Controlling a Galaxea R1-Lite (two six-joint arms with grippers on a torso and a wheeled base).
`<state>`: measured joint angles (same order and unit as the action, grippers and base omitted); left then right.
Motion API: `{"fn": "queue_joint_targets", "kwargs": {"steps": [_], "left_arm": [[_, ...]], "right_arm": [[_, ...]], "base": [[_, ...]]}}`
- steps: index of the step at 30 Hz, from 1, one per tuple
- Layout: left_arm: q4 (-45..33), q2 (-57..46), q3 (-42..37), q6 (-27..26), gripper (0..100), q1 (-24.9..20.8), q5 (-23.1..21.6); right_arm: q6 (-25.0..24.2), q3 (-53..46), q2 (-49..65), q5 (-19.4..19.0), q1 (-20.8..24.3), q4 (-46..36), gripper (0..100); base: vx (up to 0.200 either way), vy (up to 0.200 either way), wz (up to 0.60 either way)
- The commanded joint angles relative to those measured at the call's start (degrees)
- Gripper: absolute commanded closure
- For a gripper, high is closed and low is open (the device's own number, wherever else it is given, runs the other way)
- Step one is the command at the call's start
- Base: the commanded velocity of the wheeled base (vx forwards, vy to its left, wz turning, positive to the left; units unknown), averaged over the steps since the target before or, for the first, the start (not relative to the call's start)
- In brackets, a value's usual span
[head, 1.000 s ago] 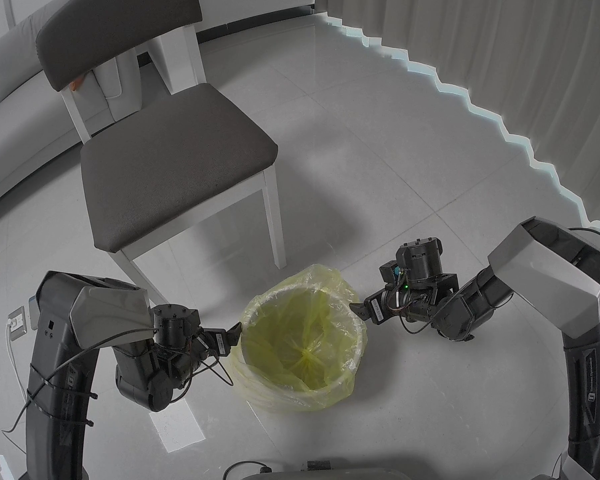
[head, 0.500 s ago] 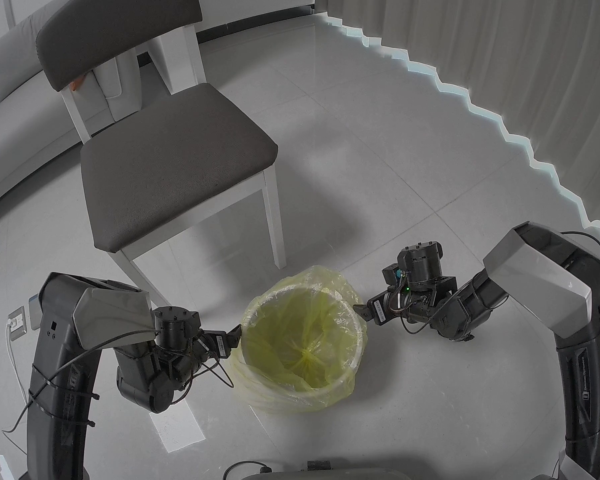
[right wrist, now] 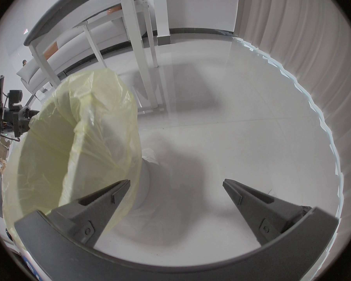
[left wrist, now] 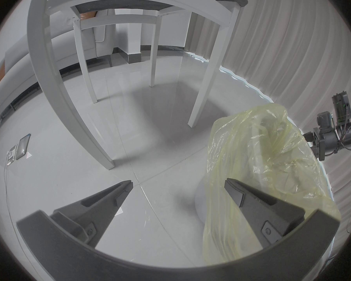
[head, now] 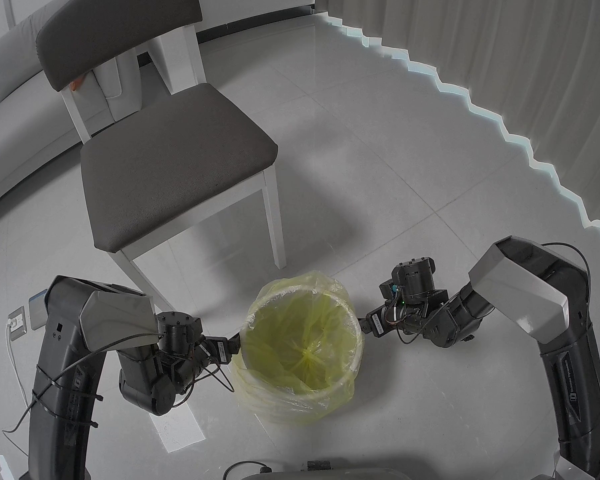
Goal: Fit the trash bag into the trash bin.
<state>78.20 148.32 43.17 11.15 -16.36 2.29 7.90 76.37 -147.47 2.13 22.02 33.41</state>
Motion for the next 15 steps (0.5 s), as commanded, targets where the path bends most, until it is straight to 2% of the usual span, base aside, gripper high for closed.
{"fn": "queue_joint_targets", "kwargs": {"steps": [1, 8, 11, 15], "left_arm": [[0.02, 0.48, -0.1, 0.01, 0, 0.01, -0.09], [1.07, -0.58, -1.16, 0.18, 0, 0.28, -0.01], [2.22, -2.95, -2.65, 0.54, 0, 0.63, -0.18], [2.31, -6.03, -4.5, 0.71, 0, 1.51, -0.53]], "right_arm": [[0.1, 0.27, -1.77, -0.02, -0.31, -0.02, 0], [0.36, -1.49, -1.33, 0.06, -2.94, 0.07, 0], [0.27, -4.3, 4.03, -0.02, -4.26, 0.42, 0], [0.1, -8.7, 12.56, -0.73, -3.65, 0.51, 0]], "base": [[0.0, 0.0, 0.0], [0.0, 0.0, 0.0], [0.0, 0.0, 0.0], [0.0, 0.0, 0.0]]}}
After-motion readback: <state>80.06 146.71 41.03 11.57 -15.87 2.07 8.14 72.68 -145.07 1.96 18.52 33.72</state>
